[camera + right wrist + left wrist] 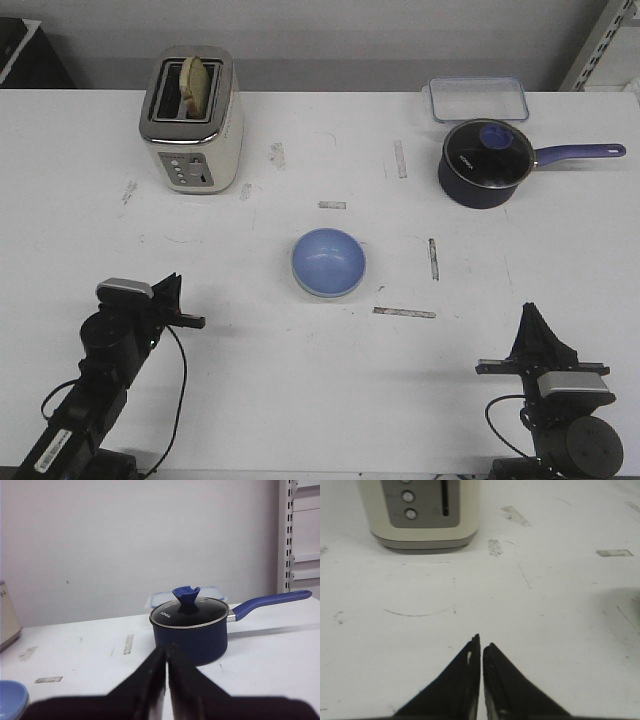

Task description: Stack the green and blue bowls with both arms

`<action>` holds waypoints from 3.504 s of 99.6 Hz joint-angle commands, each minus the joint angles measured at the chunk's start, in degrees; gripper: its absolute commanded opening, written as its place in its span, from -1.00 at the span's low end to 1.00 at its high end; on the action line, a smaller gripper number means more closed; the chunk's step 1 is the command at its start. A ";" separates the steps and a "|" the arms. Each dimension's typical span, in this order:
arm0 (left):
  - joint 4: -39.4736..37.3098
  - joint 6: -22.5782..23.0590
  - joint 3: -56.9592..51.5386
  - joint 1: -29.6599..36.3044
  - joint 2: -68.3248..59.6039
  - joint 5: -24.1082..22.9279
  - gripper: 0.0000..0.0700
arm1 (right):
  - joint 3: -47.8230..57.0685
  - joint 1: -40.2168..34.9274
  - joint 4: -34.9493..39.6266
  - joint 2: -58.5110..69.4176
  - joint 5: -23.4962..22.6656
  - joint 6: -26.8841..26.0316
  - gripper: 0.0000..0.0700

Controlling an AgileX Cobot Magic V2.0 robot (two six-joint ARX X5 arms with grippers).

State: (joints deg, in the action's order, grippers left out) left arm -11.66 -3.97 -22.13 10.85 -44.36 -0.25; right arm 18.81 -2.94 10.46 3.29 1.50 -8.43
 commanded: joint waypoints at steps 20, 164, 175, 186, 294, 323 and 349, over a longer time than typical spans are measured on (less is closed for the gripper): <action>-2.05 0.28 5.07 -5.79 9.25 -0.22 -1.00 | 0.24 -0.04 -0.61 -0.31 0.00 -0.72 -0.99; 3.04 3.04 21.42 -8.07 44.19 -0.87 -1.00 | 0.24 -0.04 -0.61 -0.28 0.00 -0.72 -0.99; 2.86 3.08 21.42 -8.07 44.19 -0.87 -1.00 | 0.24 -0.04 -0.61 -0.31 0.00 -0.72 -0.99; 2.73 3.10 21.42 -8.07 44.17 -0.85 -1.00 | 0.24 -0.04 -0.61 -0.31 0.00 -0.72 -0.99; 2.64 3.10 21.42 -8.04 44.17 -0.85 -1.00 | -10.51 -0.04 -6.19 -3.21 -0.02 7.32 -0.99; 2.67 3.10 21.42 -8.04 44.17 -0.85 -1.00 | -18.10 -0.04 -13.44 -3.21 -0.28 7.21 -0.99; 2.62 3.10 21.42 -8.07 44.17 -0.85 -1.00 | -18.10 -0.04 -13.49 -3.21 -0.20 7.19 -0.99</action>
State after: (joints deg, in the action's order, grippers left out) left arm -8.16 -1.37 -1.96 2.85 -0.30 -1.15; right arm 0.84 -2.94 -2.42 0.14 1.30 -1.69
